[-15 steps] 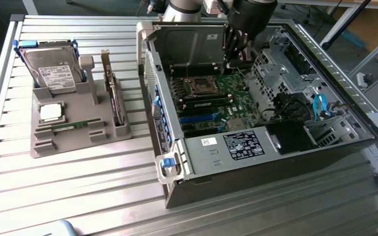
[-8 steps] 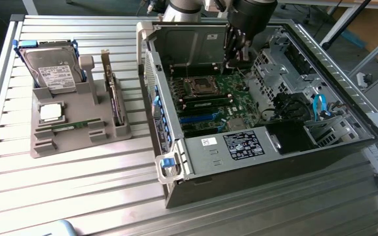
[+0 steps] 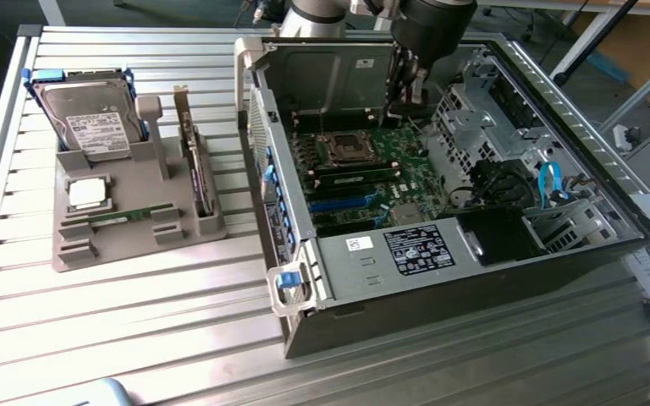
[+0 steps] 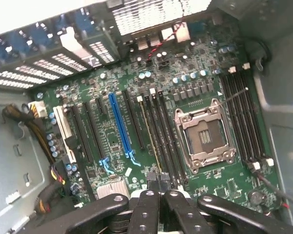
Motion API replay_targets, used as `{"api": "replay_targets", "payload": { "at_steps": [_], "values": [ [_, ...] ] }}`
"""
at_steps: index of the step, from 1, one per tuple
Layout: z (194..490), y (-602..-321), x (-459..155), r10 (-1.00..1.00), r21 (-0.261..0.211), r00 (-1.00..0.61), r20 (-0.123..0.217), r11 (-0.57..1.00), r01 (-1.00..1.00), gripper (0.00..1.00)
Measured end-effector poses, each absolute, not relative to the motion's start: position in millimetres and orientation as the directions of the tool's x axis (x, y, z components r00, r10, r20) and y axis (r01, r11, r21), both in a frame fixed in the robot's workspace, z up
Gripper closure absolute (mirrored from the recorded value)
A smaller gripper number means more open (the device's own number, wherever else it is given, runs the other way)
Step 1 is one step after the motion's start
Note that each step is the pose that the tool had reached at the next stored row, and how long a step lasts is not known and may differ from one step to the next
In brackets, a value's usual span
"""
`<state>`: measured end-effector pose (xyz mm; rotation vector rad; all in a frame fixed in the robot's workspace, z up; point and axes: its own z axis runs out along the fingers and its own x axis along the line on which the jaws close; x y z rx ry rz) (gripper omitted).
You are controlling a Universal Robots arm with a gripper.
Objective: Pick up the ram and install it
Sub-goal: 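Press down the ram until it locks into place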
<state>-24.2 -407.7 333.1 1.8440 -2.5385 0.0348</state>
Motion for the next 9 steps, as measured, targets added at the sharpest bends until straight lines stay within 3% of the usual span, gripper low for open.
{"api": "replay_targets", "payload": {
  "at_steps": [9],
  "values": [
    [333.2,-407.7,-24.2,-0.904,-0.016,-0.427,0.016,0.426,-0.904,0.89]
  ]
}}
